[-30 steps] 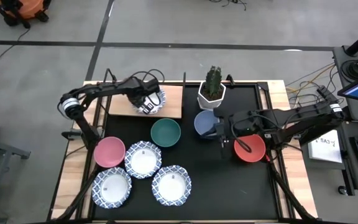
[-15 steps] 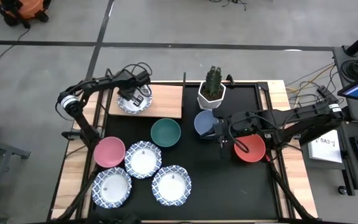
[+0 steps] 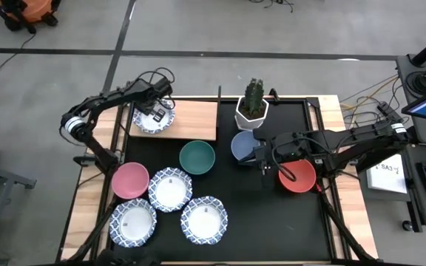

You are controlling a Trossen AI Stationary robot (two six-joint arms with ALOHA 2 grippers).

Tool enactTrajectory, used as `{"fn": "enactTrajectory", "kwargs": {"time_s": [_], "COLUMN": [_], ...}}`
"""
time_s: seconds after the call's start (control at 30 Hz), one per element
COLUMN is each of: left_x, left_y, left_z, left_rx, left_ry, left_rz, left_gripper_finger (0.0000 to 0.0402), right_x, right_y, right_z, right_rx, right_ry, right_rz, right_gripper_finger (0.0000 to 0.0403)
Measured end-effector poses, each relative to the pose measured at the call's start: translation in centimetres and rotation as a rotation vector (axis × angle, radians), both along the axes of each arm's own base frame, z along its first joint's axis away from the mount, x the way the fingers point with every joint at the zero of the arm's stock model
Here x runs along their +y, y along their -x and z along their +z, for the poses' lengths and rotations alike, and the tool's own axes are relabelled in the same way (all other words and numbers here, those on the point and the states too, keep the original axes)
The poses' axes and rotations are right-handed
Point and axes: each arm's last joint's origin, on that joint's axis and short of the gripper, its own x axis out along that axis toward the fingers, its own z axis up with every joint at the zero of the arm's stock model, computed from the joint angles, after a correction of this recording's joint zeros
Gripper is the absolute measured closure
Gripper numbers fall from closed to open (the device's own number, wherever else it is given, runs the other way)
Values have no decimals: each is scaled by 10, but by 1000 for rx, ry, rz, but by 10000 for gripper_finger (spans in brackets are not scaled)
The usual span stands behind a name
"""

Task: Place and stack bowls onto a shelf
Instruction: Put the green bowl on the shelf

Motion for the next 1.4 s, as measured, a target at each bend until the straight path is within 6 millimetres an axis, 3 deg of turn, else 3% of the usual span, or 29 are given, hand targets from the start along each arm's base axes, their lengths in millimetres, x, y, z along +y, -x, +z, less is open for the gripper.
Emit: {"fn": "enactTrajectory", "kwargs": {"time_s": [0.13, 0.37, 0.47, 0.67, 0.87, 1.2, 1.4], "left_x": [-27, -100, -132, -178, -188, -176, -171], "left_y": [-5, -35, -44, -63, -73, -86, -94], "left_z": [30, 69, 70, 48, 29, -2, -17], "left_rx": [-190, -729, -813, -879, -838, -689, -627], "left_ry": [10, 141, 152, 207, 247, 187, 195], "left_rz": [-98, -417, -489, -457, -359, -250, -237], "left_gripper_finger": [402, 401, 402, 399, 361, 275, 244], "right_x": [0, -1, -2, -4, -6, -7, -7], "right_y": [1, 5, 10, 23, 37, 45, 44], "right_z": [-3, -30, -43, -59, -60, -54, -56], "right_rx": [33, 123, 159, 136, 68, 36, 45], "right_ry": [5, -27, -33, -37, -49, -42, -40], "right_rz": [0, -23, -30, -30, -27, -19, -19], "right_gripper_finger": [394, 394, 394, 394, 394, 394, 394]}}
